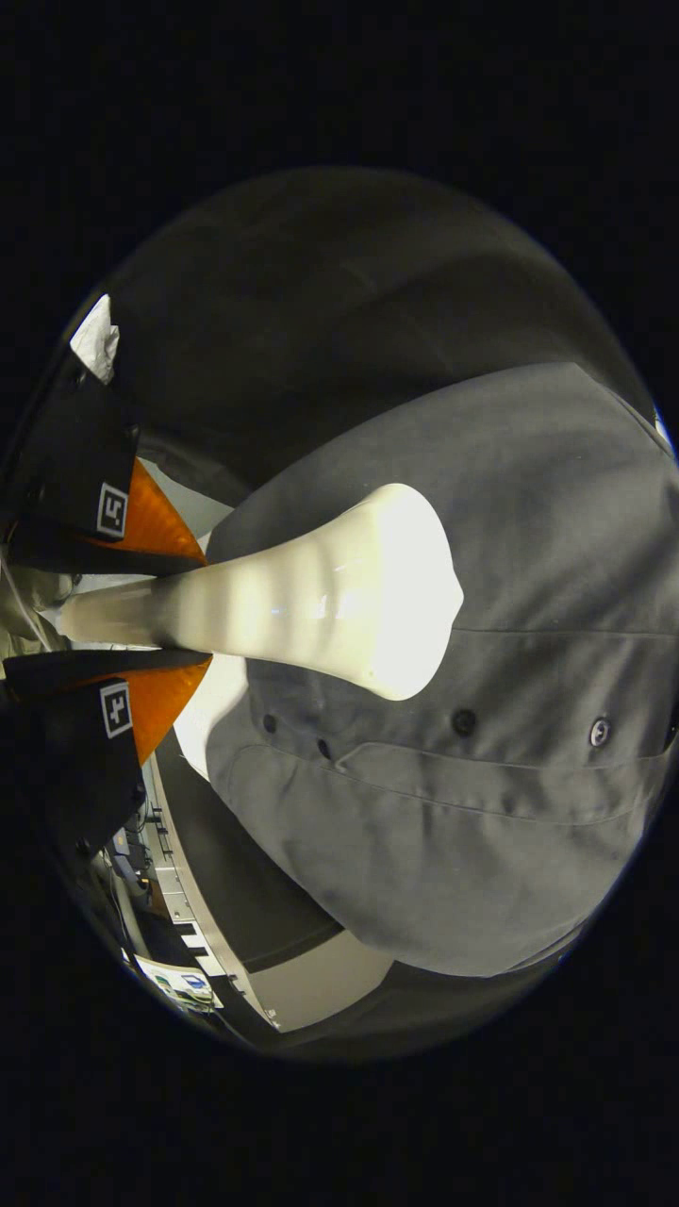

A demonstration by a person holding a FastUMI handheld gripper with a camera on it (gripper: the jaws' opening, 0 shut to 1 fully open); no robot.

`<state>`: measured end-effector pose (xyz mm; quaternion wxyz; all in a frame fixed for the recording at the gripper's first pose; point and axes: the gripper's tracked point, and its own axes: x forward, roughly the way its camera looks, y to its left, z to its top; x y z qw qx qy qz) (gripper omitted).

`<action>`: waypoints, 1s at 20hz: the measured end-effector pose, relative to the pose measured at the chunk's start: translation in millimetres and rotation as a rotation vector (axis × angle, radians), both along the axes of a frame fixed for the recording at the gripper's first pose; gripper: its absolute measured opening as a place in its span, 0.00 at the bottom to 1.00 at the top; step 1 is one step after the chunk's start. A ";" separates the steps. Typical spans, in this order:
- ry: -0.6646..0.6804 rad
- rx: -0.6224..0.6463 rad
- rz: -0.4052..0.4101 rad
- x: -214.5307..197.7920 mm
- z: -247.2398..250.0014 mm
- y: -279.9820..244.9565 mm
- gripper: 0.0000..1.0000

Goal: Iron the clothes twice with a garment steamer, once on the left side and once on the right side.

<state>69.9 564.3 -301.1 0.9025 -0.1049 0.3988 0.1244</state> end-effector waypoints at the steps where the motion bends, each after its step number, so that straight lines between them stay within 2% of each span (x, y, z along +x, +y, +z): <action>1: 0.011 -0.003 0.000 -1.4 -8.9 -0.9 0.42; 13: 0.123 -0.002 -0.008 -19.3 -94.1 -38.6 0.42; 15: 0.125 0.017 -0.031 -25.0 -96.9 -47.4 0.42; 20: 0.103 0.048 -0.059 -36.0 -68.2 -72.6 0.41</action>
